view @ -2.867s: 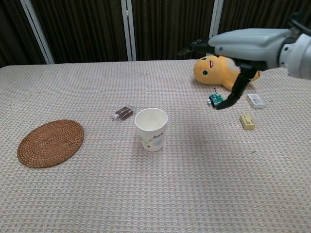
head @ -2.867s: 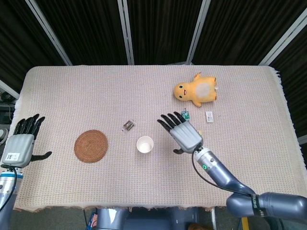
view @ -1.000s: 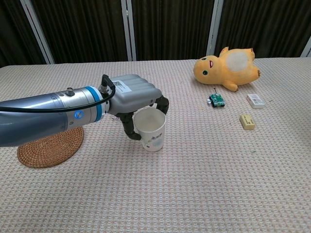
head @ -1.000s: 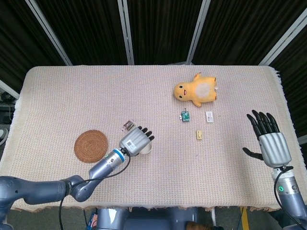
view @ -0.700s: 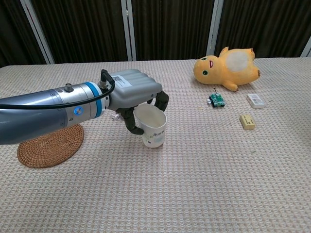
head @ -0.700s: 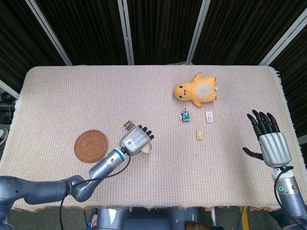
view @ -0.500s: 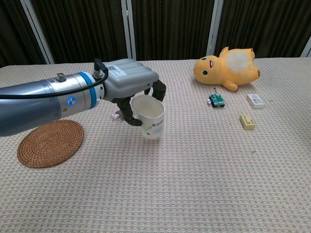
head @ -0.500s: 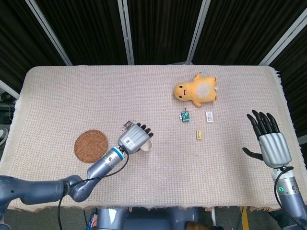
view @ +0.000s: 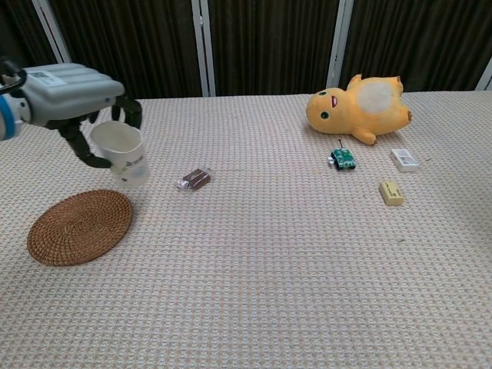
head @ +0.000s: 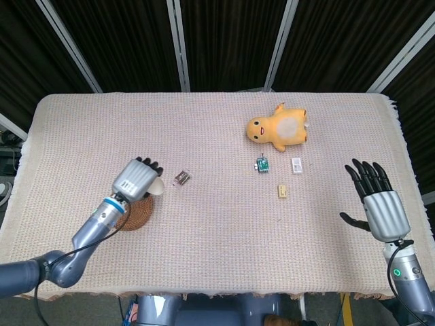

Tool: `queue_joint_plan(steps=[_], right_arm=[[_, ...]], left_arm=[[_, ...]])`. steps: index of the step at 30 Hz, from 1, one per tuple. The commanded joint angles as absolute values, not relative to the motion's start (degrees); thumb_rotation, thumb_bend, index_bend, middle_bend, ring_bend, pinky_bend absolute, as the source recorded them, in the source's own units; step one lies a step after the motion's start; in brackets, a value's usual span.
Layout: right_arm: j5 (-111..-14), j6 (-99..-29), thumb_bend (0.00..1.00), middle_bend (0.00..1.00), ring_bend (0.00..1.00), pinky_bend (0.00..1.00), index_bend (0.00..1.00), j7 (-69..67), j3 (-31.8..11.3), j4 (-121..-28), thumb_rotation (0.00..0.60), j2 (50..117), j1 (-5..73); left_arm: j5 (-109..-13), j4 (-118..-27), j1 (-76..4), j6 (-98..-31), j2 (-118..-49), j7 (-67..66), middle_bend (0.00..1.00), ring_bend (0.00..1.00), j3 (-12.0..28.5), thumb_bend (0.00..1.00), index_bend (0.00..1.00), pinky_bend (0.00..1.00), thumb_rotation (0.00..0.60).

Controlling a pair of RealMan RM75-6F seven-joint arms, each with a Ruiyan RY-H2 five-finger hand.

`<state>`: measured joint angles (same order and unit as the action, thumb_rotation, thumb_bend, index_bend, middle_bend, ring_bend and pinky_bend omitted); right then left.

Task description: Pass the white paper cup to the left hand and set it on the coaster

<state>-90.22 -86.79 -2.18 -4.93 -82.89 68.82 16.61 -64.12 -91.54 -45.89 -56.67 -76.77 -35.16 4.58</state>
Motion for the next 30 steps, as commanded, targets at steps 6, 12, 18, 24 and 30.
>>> queue_joint_plan(steps=[6, 12, 18, 24, 30], right_arm=[[-91.4, -87.0, 0.00, 0.00, 0.00, 0.00, 0.00, -1.5, -4.8, -83.8, 0.600, 68.8, 16.5], [-91.5, -86.6, 0.00, 0.00, 0.00, 0.00, 0.00, -0.6, -4.9, -84.1, 0.600, 69.0, 16.5], [-91.3, -86.2, 0.00, 0.00, 0.00, 0.00, 0.00, -0.4, -5.2, -83.8, 0.600, 69.2, 16.4], [-91.4, -86.1, 0.00, 0.00, 0.00, 0.00, 0.00, -0.2, -5.3, -83.9, 0.600, 69.2, 16.4], [-91.9, -86.4, 0.00, 0.00, 0.00, 0.00, 0.00, -0.1, -5.3, -84.1, 0.600, 69.2, 16.1]], left_arm=[[-67.4, -89.1, -40.8, -57.6, -73.8, -27.0, 0.38, 0.34, 0.2, 0.22, 0.42, 0.45, 0.600], [-69.7, -85.7, -40.0, -56.9, -75.9, -24.4, 0.38, 0.34, -0.4, 0.22, 0.42, 0.45, 0.600], [-69.6, -84.2, -39.9, -55.5, -77.1, -24.0, 0.38, 0.34, -0.2, 0.21, 0.42, 0.45, 0.600], [-70.5, -84.8, -39.4, -54.9, -76.2, -22.3, 0.27, 0.28, -0.4, 0.01, 0.28, 0.40, 0.600], [-71.2, -88.3, -37.9, -56.8, -72.3, -23.3, 0.00, 0.00, -0.8, 0.00, 0.00, 0.00, 0.600]])
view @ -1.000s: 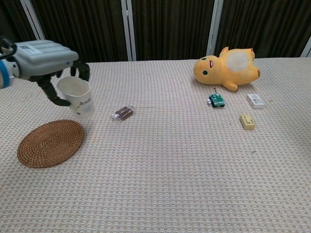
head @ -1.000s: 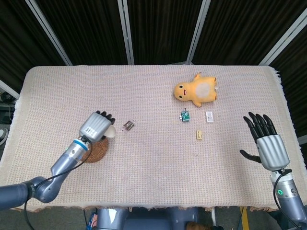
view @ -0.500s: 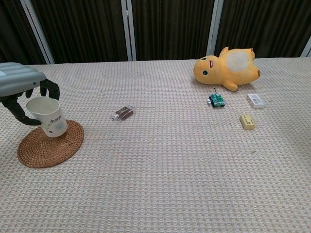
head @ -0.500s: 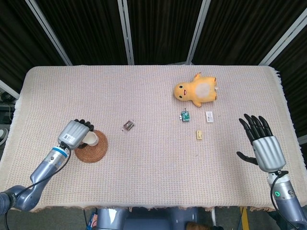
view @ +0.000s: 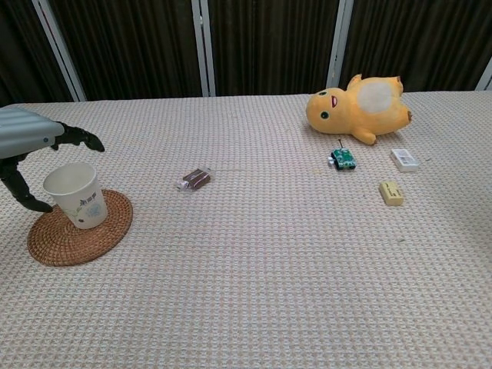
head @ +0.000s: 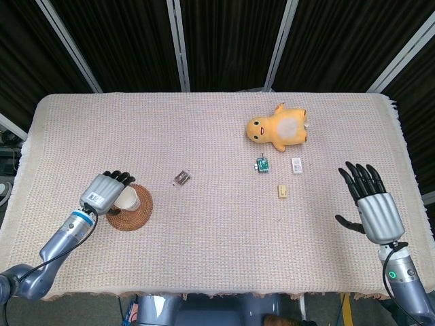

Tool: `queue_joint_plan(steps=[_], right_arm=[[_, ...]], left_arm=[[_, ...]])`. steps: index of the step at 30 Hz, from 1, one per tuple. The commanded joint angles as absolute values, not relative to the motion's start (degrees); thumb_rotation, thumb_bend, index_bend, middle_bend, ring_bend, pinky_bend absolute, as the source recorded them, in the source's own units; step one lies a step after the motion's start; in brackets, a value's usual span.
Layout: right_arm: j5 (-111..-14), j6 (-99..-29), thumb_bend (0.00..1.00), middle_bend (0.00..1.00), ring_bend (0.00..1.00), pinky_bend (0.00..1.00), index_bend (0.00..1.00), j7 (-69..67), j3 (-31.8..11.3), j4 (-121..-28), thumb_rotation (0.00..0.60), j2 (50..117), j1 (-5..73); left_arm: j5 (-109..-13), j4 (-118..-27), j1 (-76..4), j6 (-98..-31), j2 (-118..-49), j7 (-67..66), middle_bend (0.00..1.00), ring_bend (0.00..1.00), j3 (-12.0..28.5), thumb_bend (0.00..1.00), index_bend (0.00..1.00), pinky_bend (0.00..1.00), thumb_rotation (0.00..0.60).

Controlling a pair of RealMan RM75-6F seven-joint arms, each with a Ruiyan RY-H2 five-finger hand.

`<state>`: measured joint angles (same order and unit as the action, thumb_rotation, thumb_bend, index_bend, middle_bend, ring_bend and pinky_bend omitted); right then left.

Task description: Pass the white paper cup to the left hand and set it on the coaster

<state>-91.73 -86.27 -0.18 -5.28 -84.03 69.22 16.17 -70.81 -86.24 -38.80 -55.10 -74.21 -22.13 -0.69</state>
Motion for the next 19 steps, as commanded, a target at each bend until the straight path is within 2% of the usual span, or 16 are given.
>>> queue_joint_plan(steps=[1, 5, 10, 13, 19], right_arm=[[-91.9, -86.5, 0.00, 0.00, 0.00, 0.00, 0.00, -0.1, -5.2, -84.2, 0.600, 69.1, 16.0], [-92.4, -87.1, 0.00, 0.00, 0.00, 0.00, 0.00, -0.4, -5.2, -84.7, 0.600, 68.8, 15.7], [-92.8, -87.9, 0.00, 0.00, 0.00, 0.00, 0.00, -0.6, -5.3, -85.2, 0.600, 68.1, 15.3], [-92.5, -87.7, 0.00, 0.00, 0.00, 0.00, 0.00, -0.9, -5.4, -85.4, 0.600, 67.8, 15.2], [-92.3, -87.7, 0.00, 0.00, 0.00, 0.00, 0.00, -1.0, -5.7, -85.7, 0.600, 67.5, 15.1]], left_arm=[[-71.5, -89.1, -37.6, -57.7, -71.8, -23.8, 0.00, 0.00, -0.8, 0.00, 0.00, 0.00, 0.600], [-72.7, -94.8, -34.7, -64.3, -68.2, -24.3, 0.00, 0.00, 0.0, 0.00, 0.00, 0.00, 0.600], [-75.1, -101.6, -27.9, -78.1, -64.5, -23.7, 0.00, 0.00, 1.2, 0.00, 0.00, 0.00, 0.600], [-76.2, -103.1, -24.5, -83.0, -64.0, -22.3, 0.00, 0.00, 0.9, 0.00, 0.00, 0.00, 0.600], [-79.5, -102.1, -19.3, -88.1, -65.5, -21.6, 0.00, 0.00, -1.4, 0.00, 0.00, 0.00, 0.600]])
